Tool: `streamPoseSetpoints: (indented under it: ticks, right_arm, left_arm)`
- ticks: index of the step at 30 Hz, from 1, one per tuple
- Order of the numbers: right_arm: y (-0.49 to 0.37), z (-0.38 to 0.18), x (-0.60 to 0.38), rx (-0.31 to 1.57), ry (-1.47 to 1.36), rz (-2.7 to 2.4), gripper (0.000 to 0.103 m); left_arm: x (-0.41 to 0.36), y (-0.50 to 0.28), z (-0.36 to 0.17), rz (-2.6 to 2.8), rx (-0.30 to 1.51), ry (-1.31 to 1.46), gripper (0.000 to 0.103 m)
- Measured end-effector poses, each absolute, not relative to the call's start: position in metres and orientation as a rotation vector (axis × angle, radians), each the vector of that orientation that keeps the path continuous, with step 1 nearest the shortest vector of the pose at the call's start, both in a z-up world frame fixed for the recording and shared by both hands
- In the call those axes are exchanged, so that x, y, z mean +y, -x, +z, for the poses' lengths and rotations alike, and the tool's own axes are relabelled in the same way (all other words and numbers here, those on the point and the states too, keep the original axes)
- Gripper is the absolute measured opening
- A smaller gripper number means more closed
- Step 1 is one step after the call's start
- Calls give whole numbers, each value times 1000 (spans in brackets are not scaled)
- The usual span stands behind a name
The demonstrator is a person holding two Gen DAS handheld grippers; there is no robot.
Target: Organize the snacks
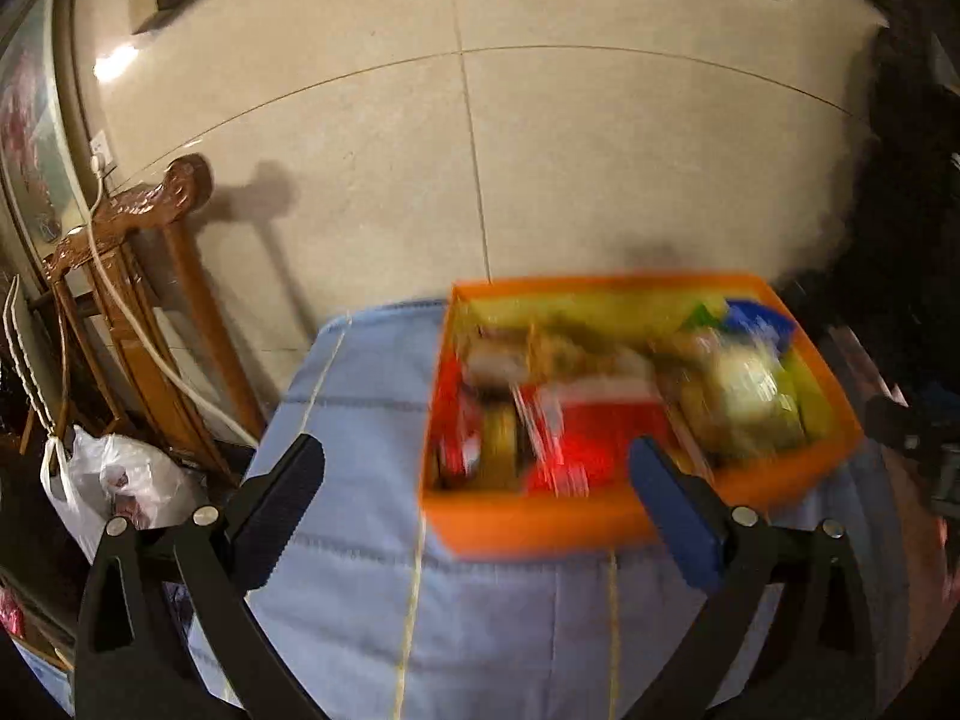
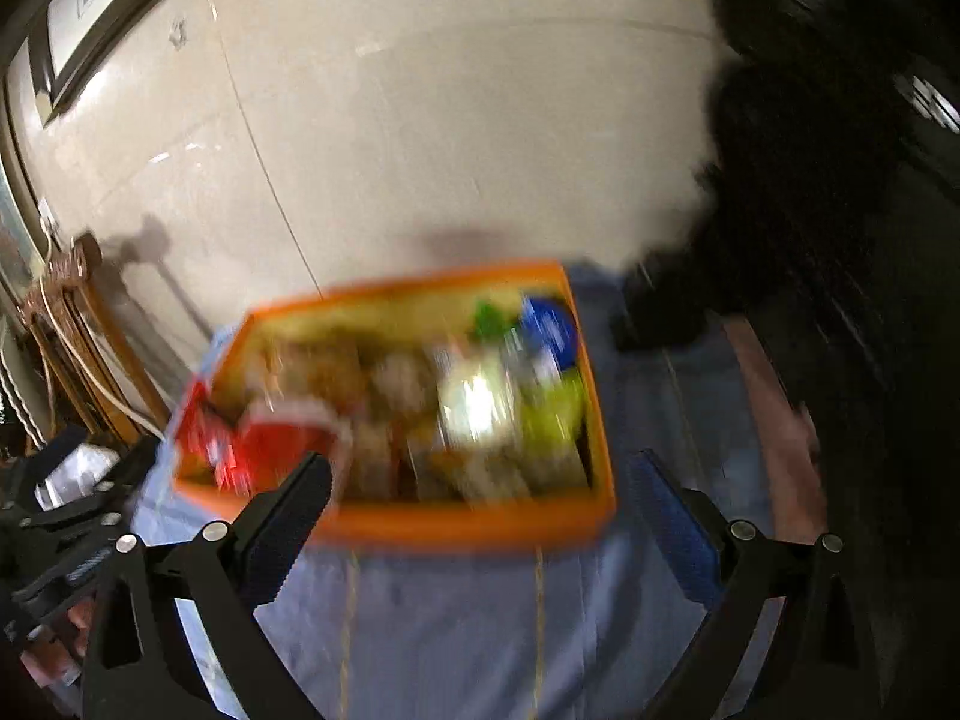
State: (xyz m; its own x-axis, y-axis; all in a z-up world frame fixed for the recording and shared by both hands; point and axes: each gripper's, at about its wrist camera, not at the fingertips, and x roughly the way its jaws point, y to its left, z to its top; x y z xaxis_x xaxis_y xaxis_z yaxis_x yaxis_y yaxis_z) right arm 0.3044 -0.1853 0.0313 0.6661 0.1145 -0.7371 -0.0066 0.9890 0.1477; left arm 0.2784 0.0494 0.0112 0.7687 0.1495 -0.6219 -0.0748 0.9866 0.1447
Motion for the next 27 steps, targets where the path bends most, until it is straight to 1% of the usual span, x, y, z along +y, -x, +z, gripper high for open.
streamPoseSetpoints:
  ticks: [2, 4, 8, 10, 13, 16, 21, 25, 27]
  right_arm:
    - [-271, 8, -186, 862, -135, 38, 100]
    - [-236, -19, -187, 873, -140, 7, 100]
    - [-182, -62, -178, 921, -79, -3, 100]
    - [-162, -77, -176, 938, -47, 8, 100]
    - [-140, -96, -177, 980, -53, 6, 100]
    - [-130, -107, -183, 1003, -103, -7, 100]
    - [-127, -86, -183, 971, -115, -8, 100]
    - [-129, -42, -183, 963, -160, 16, 100]
    - [-133, -5, -180, 916, -145, 32, 100]
  left_arm:
    - [46, -241, -5, 115, 671, -87, 99]
    - [47, -195, -32, 99, 635, -5, 99]
    - [54, -155, -81, 92, 766, 112, 99]
    - [56, -136, -98, 109, 796, 87, 99]
    - [53, -118, -111, 141, 792, -15, 99]
    - [56, -112, -117, 141, 827, -11, 99]
    - [57, -105, -106, 136, 816, 13, 99]
    - [49, -109, -70, 85, 801, 7, 99]
    - [46, -114, -44, 57, 802, 53, 99]
